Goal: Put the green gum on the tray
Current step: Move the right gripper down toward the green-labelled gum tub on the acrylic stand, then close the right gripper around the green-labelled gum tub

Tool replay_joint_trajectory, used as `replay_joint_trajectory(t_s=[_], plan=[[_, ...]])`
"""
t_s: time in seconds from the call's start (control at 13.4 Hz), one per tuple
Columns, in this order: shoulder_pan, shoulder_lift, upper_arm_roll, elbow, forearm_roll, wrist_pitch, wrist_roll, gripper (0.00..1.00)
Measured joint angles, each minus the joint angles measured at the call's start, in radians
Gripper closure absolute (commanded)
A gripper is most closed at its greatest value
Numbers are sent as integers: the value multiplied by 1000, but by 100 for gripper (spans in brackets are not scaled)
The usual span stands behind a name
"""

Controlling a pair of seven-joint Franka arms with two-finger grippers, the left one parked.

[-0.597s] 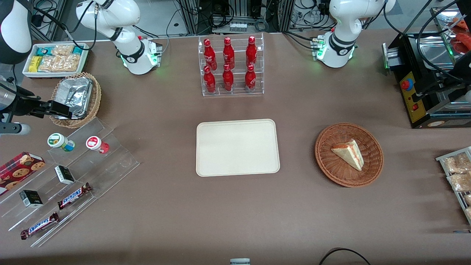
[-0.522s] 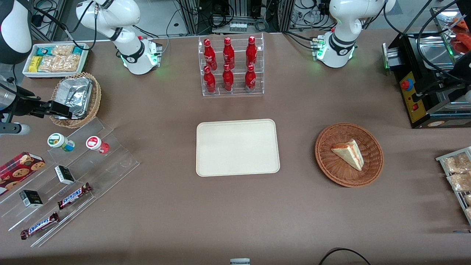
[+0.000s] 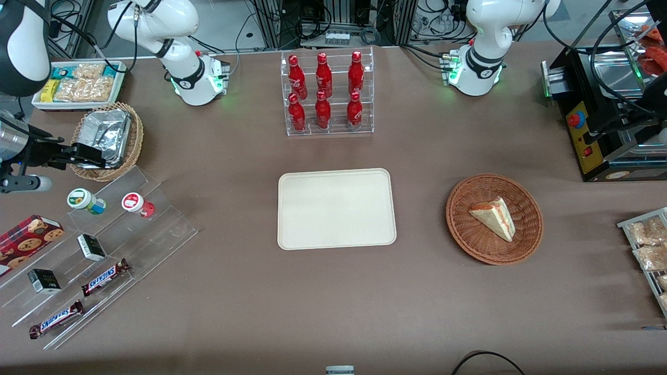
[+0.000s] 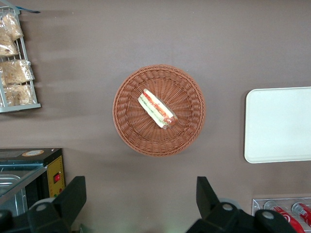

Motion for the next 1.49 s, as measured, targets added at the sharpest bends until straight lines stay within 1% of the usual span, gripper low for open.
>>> replay_joint_trajectory(t_s=[0.3,0.67,0.82,1.04,1.27,1.49], plan=[[-45,10,-9,-67,-23,120,-276,0],[-126,48,-11,-98,-23,225,-648,0],[-155,81,-12,-100,-23,268,-771,0],[-184,116,-13,-117,-23,327,-866,0],[-221,122,-13,-181,-23,409,-908,0],[-240,122,-13,-237,-23,455,-919,0]])
